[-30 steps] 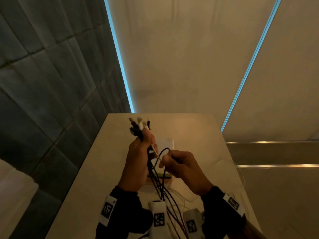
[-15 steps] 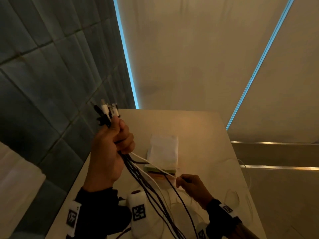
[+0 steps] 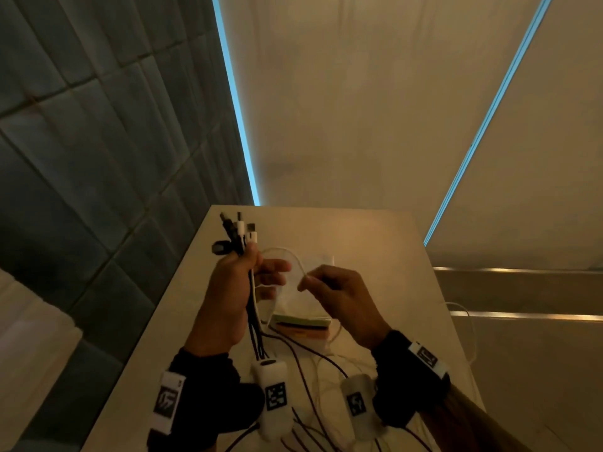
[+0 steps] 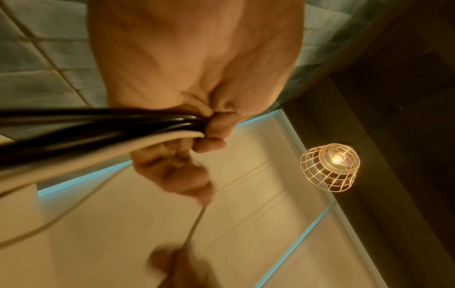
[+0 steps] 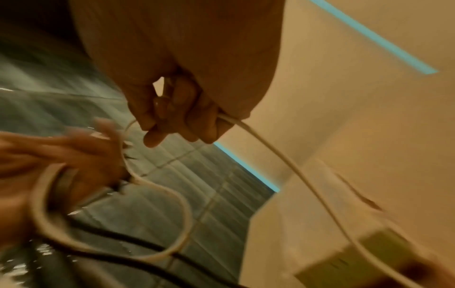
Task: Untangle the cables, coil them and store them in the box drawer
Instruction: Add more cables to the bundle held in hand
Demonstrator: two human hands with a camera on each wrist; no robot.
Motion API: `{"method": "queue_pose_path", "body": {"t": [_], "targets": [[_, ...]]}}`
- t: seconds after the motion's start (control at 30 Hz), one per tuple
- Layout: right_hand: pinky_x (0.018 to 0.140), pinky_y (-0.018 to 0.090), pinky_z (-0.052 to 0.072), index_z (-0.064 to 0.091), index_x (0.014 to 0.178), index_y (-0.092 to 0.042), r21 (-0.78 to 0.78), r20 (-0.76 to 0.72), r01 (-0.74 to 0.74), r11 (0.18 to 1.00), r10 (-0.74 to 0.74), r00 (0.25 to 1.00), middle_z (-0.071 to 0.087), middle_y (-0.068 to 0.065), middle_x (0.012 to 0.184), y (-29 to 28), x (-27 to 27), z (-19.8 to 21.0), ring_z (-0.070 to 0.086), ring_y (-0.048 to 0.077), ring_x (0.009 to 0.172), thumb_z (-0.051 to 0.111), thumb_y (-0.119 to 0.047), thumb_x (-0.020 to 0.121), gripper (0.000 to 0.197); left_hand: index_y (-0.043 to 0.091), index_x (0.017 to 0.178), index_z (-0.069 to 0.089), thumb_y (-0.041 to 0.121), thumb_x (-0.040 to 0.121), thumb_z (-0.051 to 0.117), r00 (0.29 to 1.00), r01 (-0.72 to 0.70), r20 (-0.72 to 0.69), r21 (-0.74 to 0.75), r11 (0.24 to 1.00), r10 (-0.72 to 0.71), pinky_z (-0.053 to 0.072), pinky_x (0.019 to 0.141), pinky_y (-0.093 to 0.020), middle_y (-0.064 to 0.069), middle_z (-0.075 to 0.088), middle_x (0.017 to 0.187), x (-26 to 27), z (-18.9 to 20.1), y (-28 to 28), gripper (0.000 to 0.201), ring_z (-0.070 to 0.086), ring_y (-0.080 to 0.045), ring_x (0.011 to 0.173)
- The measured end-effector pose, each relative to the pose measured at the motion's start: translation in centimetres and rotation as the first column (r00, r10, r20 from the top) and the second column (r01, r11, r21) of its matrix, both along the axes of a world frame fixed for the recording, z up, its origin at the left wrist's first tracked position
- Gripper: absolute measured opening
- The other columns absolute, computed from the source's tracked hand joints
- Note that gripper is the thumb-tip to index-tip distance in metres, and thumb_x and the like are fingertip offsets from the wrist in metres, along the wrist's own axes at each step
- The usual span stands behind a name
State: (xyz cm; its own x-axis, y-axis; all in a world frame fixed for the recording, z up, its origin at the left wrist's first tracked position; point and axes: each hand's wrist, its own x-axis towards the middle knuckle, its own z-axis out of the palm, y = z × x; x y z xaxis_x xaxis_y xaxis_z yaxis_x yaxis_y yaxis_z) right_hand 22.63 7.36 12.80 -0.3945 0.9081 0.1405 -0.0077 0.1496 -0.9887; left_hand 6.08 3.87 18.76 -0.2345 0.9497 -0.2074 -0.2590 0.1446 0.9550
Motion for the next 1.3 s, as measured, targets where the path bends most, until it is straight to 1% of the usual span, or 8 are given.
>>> {"method": "queue_pose_path", "body": {"t": [0.17, 0.33, 0.5, 0.7, 0.9, 1.07, 1.17, 1.3], "targets": [[0.055, 0.005, 0.038, 0.067, 0.084, -0.001, 0.074, -0.047, -0.144, 0.987, 0.148, 0.988, 0.060, -0.017, 0.055, -1.3, -1.3, 1.7, 0.051, -0.006, 0.050, 0.055, 0.002, 0.093, 0.015, 0.011, 0.083, 0.053, 0.027, 0.103, 0.033, 0.965, 0.050, 0.249, 0.123, 0.991, -0.079, 0.054, 0.088, -0.046, -0.023, 0.071, 0.102, 0.6, 0.6, -0.2, 0.033, 0.069, -0.035, 0.098], [0.053, 0.007, 0.037, 0.063, 0.077, 0.000, -0.081, -0.066, -0.091, 0.993, 0.086, 0.994, 0.057, -0.013, 0.052, -1.3, -0.4, -2.1, 0.048, -0.004, 0.048, 0.055, -0.002, 0.094, 0.019, 0.018, 0.072, 0.047, 0.031, 0.100, 0.034, 0.894, -0.004, 0.433, 0.271, 0.963, -0.118, 0.042, 0.053, -0.024, 0.001, 0.052, 0.062, -0.5, 0.9, -0.4, 0.033, 0.043, -0.011, 0.048], [0.047, 0.012, 0.030, 0.062, 0.068, -0.008, -0.171, 0.059, -0.031, 0.985, 0.042, 0.997, 0.046, -0.013, 0.047, -1.1, 1.7, -7.7, 0.036, -0.001, 0.044, 0.057, -0.012, 0.095, 0.028, 0.020, 0.071, 0.045, 0.029, 0.103, 0.030, 0.879, -0.036, 0.457, 0.350, 0.936, -0.137, 0.022, 0.043, -0.019, 0.010, 0.033, 0.057, -2.2, 0.7, -0.4, 0.036, 0.024, -0.002, 0.042], [0.066, 0.020, 0.040, 0.065, 0.068, -0.010, -0.136, 0.152, -0.003, 0.991, 0.024, 0.988, 0.058, -0.007, 0.065, -0.9, 2.0, -13.3, 0.050, 0.003, 0.065, 0.059, -0.018, 0.093, 0.027, 0.020, 0.071, 0.044, 0.024, 0.104, 0.027, 0.895, -0.065, 0.434, 0.357, 0.932, -0.104, 0.021, 0.041, -0.018, 0.010, 0.035, 0.059, -2.5, 0.4, -0.7, 0.038, 0.023, -0.002, 0.042], [0.064, 0.026, 0.039, 0.058, 0.057, -0.023, -0.155, 0.424, 0.053, 0.987, 0.018, 0.906, 0.053, -0.007, 0.057, -0.5, 4.2, -17.7, 0.047, 0.002, 0.057, 0.060, -0.012, 0.090, 0.034, 0.020, 0.072, 0.043, 0.024, 0.105, 0.026, 0.915, -0.094, 0.400, 0.352, 0.931, -0.059, 0.020, 0.040, -0.017, 0.011, 0.033, 0.055, -3.1, 1.0, -1.4, 0.037, 0.023, -0.001, 0.040], [0.052, 0.027, 0.037, 0.062, 0.065, -0.009, -0.174, 0.305, 0.370, 0.913, -0.307, 0.901, 0.051, -0.002, 0.055, 1.6, 3.4, -11.7, 0.043, 0.013, 0.054, 0.061, -0.011, 0.088, 0.023, 0.017, 0.074, 0.044, 0.027, 0.101, 0.035, 0.961, -0.083, 0.276, 0.186, 0.979, 0.029, 0.021, 0.038, -0.017, 0.007, 0.035, 0.054, -1.7, 0.0, -0.7, 0.031, 0.026, -0.003, 0.039], [0.044, 0.021, 0.032, 0.060, 0.081, 0.004, -0.112, -0.017, 0.217, 0.970, -0.220, 0.975, 0.046, 0.001, 0.056, 1.9, 2.2, -3.5, 0.037, 0.009, 0.049, 0.060, -0.009, 0.092, 0.017, 0.016, 0.077, 0.046, 0.025, 0.102, 0.037, 0.977, -0.061, 0.206, 0.051, 0.997, 0.049, 0.027, 0.039, -0.018, -0.002, 0.054, 0.060, 0.3, -1.0, -0.1, 0.028, 0.038, -0.008, 0.042], [0.049, 0.019, 0.032, 0.060, 0.084, 0.006, 0.028, -0.120, -0.110, 0.994, 0.113, 0.986, 0.048, 0.007, 0.062, 0.1, 1.4, 2.6, 0.039, 0.011, 0.053, 0.059, -0.004, 0.091, 0.012, 0.012, 0.088, 0.056, 0.027, 0.102, 0.038, 0.980, -0.013, 0.198, 0.009, 1.000, 0.011, 0.043, 0.063, -0.032, -0.013, 0.074, 0.080, 2.4, -1.0, 0.2, 0.027, 0.060, -0.021, 0.063]]}}
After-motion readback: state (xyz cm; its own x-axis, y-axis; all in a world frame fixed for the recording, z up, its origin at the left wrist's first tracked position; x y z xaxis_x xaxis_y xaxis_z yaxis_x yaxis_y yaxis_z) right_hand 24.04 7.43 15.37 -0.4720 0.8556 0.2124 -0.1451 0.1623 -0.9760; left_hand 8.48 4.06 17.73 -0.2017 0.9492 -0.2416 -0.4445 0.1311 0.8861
